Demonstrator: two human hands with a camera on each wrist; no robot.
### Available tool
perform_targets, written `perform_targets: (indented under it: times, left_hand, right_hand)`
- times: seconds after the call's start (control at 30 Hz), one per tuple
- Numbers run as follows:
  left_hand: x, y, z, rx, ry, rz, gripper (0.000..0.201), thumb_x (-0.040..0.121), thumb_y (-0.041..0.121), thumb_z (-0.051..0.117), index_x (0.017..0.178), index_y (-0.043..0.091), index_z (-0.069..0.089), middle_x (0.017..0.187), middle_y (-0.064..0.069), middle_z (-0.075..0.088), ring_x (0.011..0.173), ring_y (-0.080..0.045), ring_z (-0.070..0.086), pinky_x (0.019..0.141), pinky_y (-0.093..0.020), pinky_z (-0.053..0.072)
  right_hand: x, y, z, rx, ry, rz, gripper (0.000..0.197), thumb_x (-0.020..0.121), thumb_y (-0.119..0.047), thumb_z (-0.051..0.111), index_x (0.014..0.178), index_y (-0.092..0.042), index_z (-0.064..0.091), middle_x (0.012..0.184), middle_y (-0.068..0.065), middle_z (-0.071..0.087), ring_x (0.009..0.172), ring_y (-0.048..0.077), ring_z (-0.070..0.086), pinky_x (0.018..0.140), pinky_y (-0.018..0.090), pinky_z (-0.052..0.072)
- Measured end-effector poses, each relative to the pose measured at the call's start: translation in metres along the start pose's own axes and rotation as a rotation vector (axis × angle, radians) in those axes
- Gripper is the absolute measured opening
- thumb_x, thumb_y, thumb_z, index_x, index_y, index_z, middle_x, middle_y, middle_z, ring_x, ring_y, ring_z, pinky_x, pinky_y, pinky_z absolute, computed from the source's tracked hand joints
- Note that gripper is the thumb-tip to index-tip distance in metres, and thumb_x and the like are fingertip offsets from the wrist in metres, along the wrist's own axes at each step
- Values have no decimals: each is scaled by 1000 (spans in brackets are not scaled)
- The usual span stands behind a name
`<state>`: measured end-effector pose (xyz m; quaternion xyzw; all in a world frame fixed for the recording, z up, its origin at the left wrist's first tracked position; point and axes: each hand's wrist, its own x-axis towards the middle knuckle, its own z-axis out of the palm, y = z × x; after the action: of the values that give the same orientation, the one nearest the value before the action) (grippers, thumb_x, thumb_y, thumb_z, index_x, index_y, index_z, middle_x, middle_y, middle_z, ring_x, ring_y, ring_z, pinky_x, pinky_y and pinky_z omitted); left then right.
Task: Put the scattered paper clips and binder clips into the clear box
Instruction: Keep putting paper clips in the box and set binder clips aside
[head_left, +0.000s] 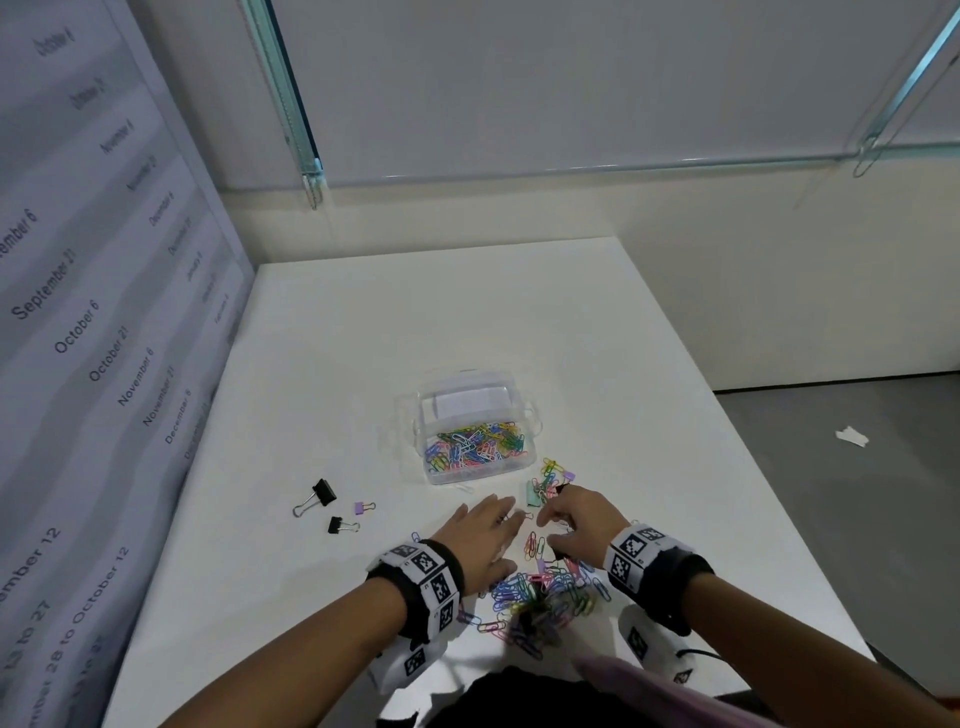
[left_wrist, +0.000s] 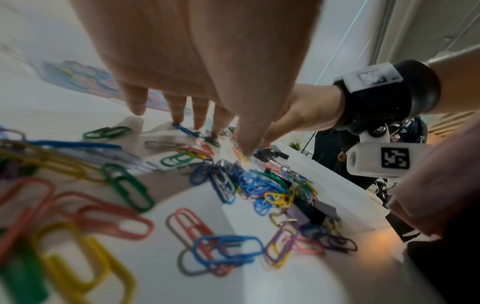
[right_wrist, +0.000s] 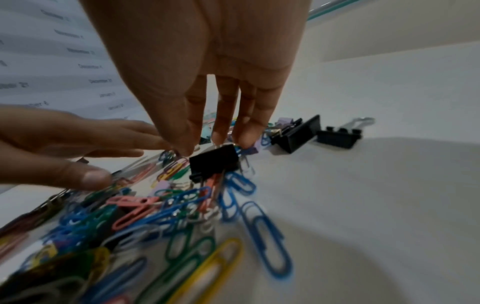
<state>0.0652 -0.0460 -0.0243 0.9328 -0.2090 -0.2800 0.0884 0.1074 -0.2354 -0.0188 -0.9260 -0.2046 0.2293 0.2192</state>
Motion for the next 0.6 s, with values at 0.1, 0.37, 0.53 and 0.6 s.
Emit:
perform_targets:
  times: [0.1,0.37,0.53,0.6]
  left_hand:
    - [-2,-1,0,-17,46,-25,73,92,41,47,149,18,7,159,-8,4,147,-26,4,119,-49,13]
    - [-23,-22,7,-62,62,-36,78,73,49,68,139,22,35,149,-5,25,136,-26,24,111,-43,32]
    - [-39,-40,9,-127,38,-61,84,66,43,78,138,25,38,141,-2,33,130,-22,29,110,-38,32]
    - [-47,-47,10,-164,66,-105,90,63,42,80,139,29,36,138,-2,32,129,-21,29,109,-36,33]
  right_hand:
    - [1,-8,7,-36,-23,-47,24,80,-19,60,103,-18,66,99,4,58,93,17,52,77,20,35]
    - [14,-29,14,-166,-64,-19,18,82,-22,58,98,-22,68,106,0,70,104,20,59,89,29,44]
    - [21,-44,16,-43,-114,-71,28,85,-6,46,102,-10,68,109,8,69,104,24,61,89,27,44]
    - [21,-48,18,-53,-114,-105,28,88,-8,46,106,-12,67,112,8,65,103,23,58,88,27,42]
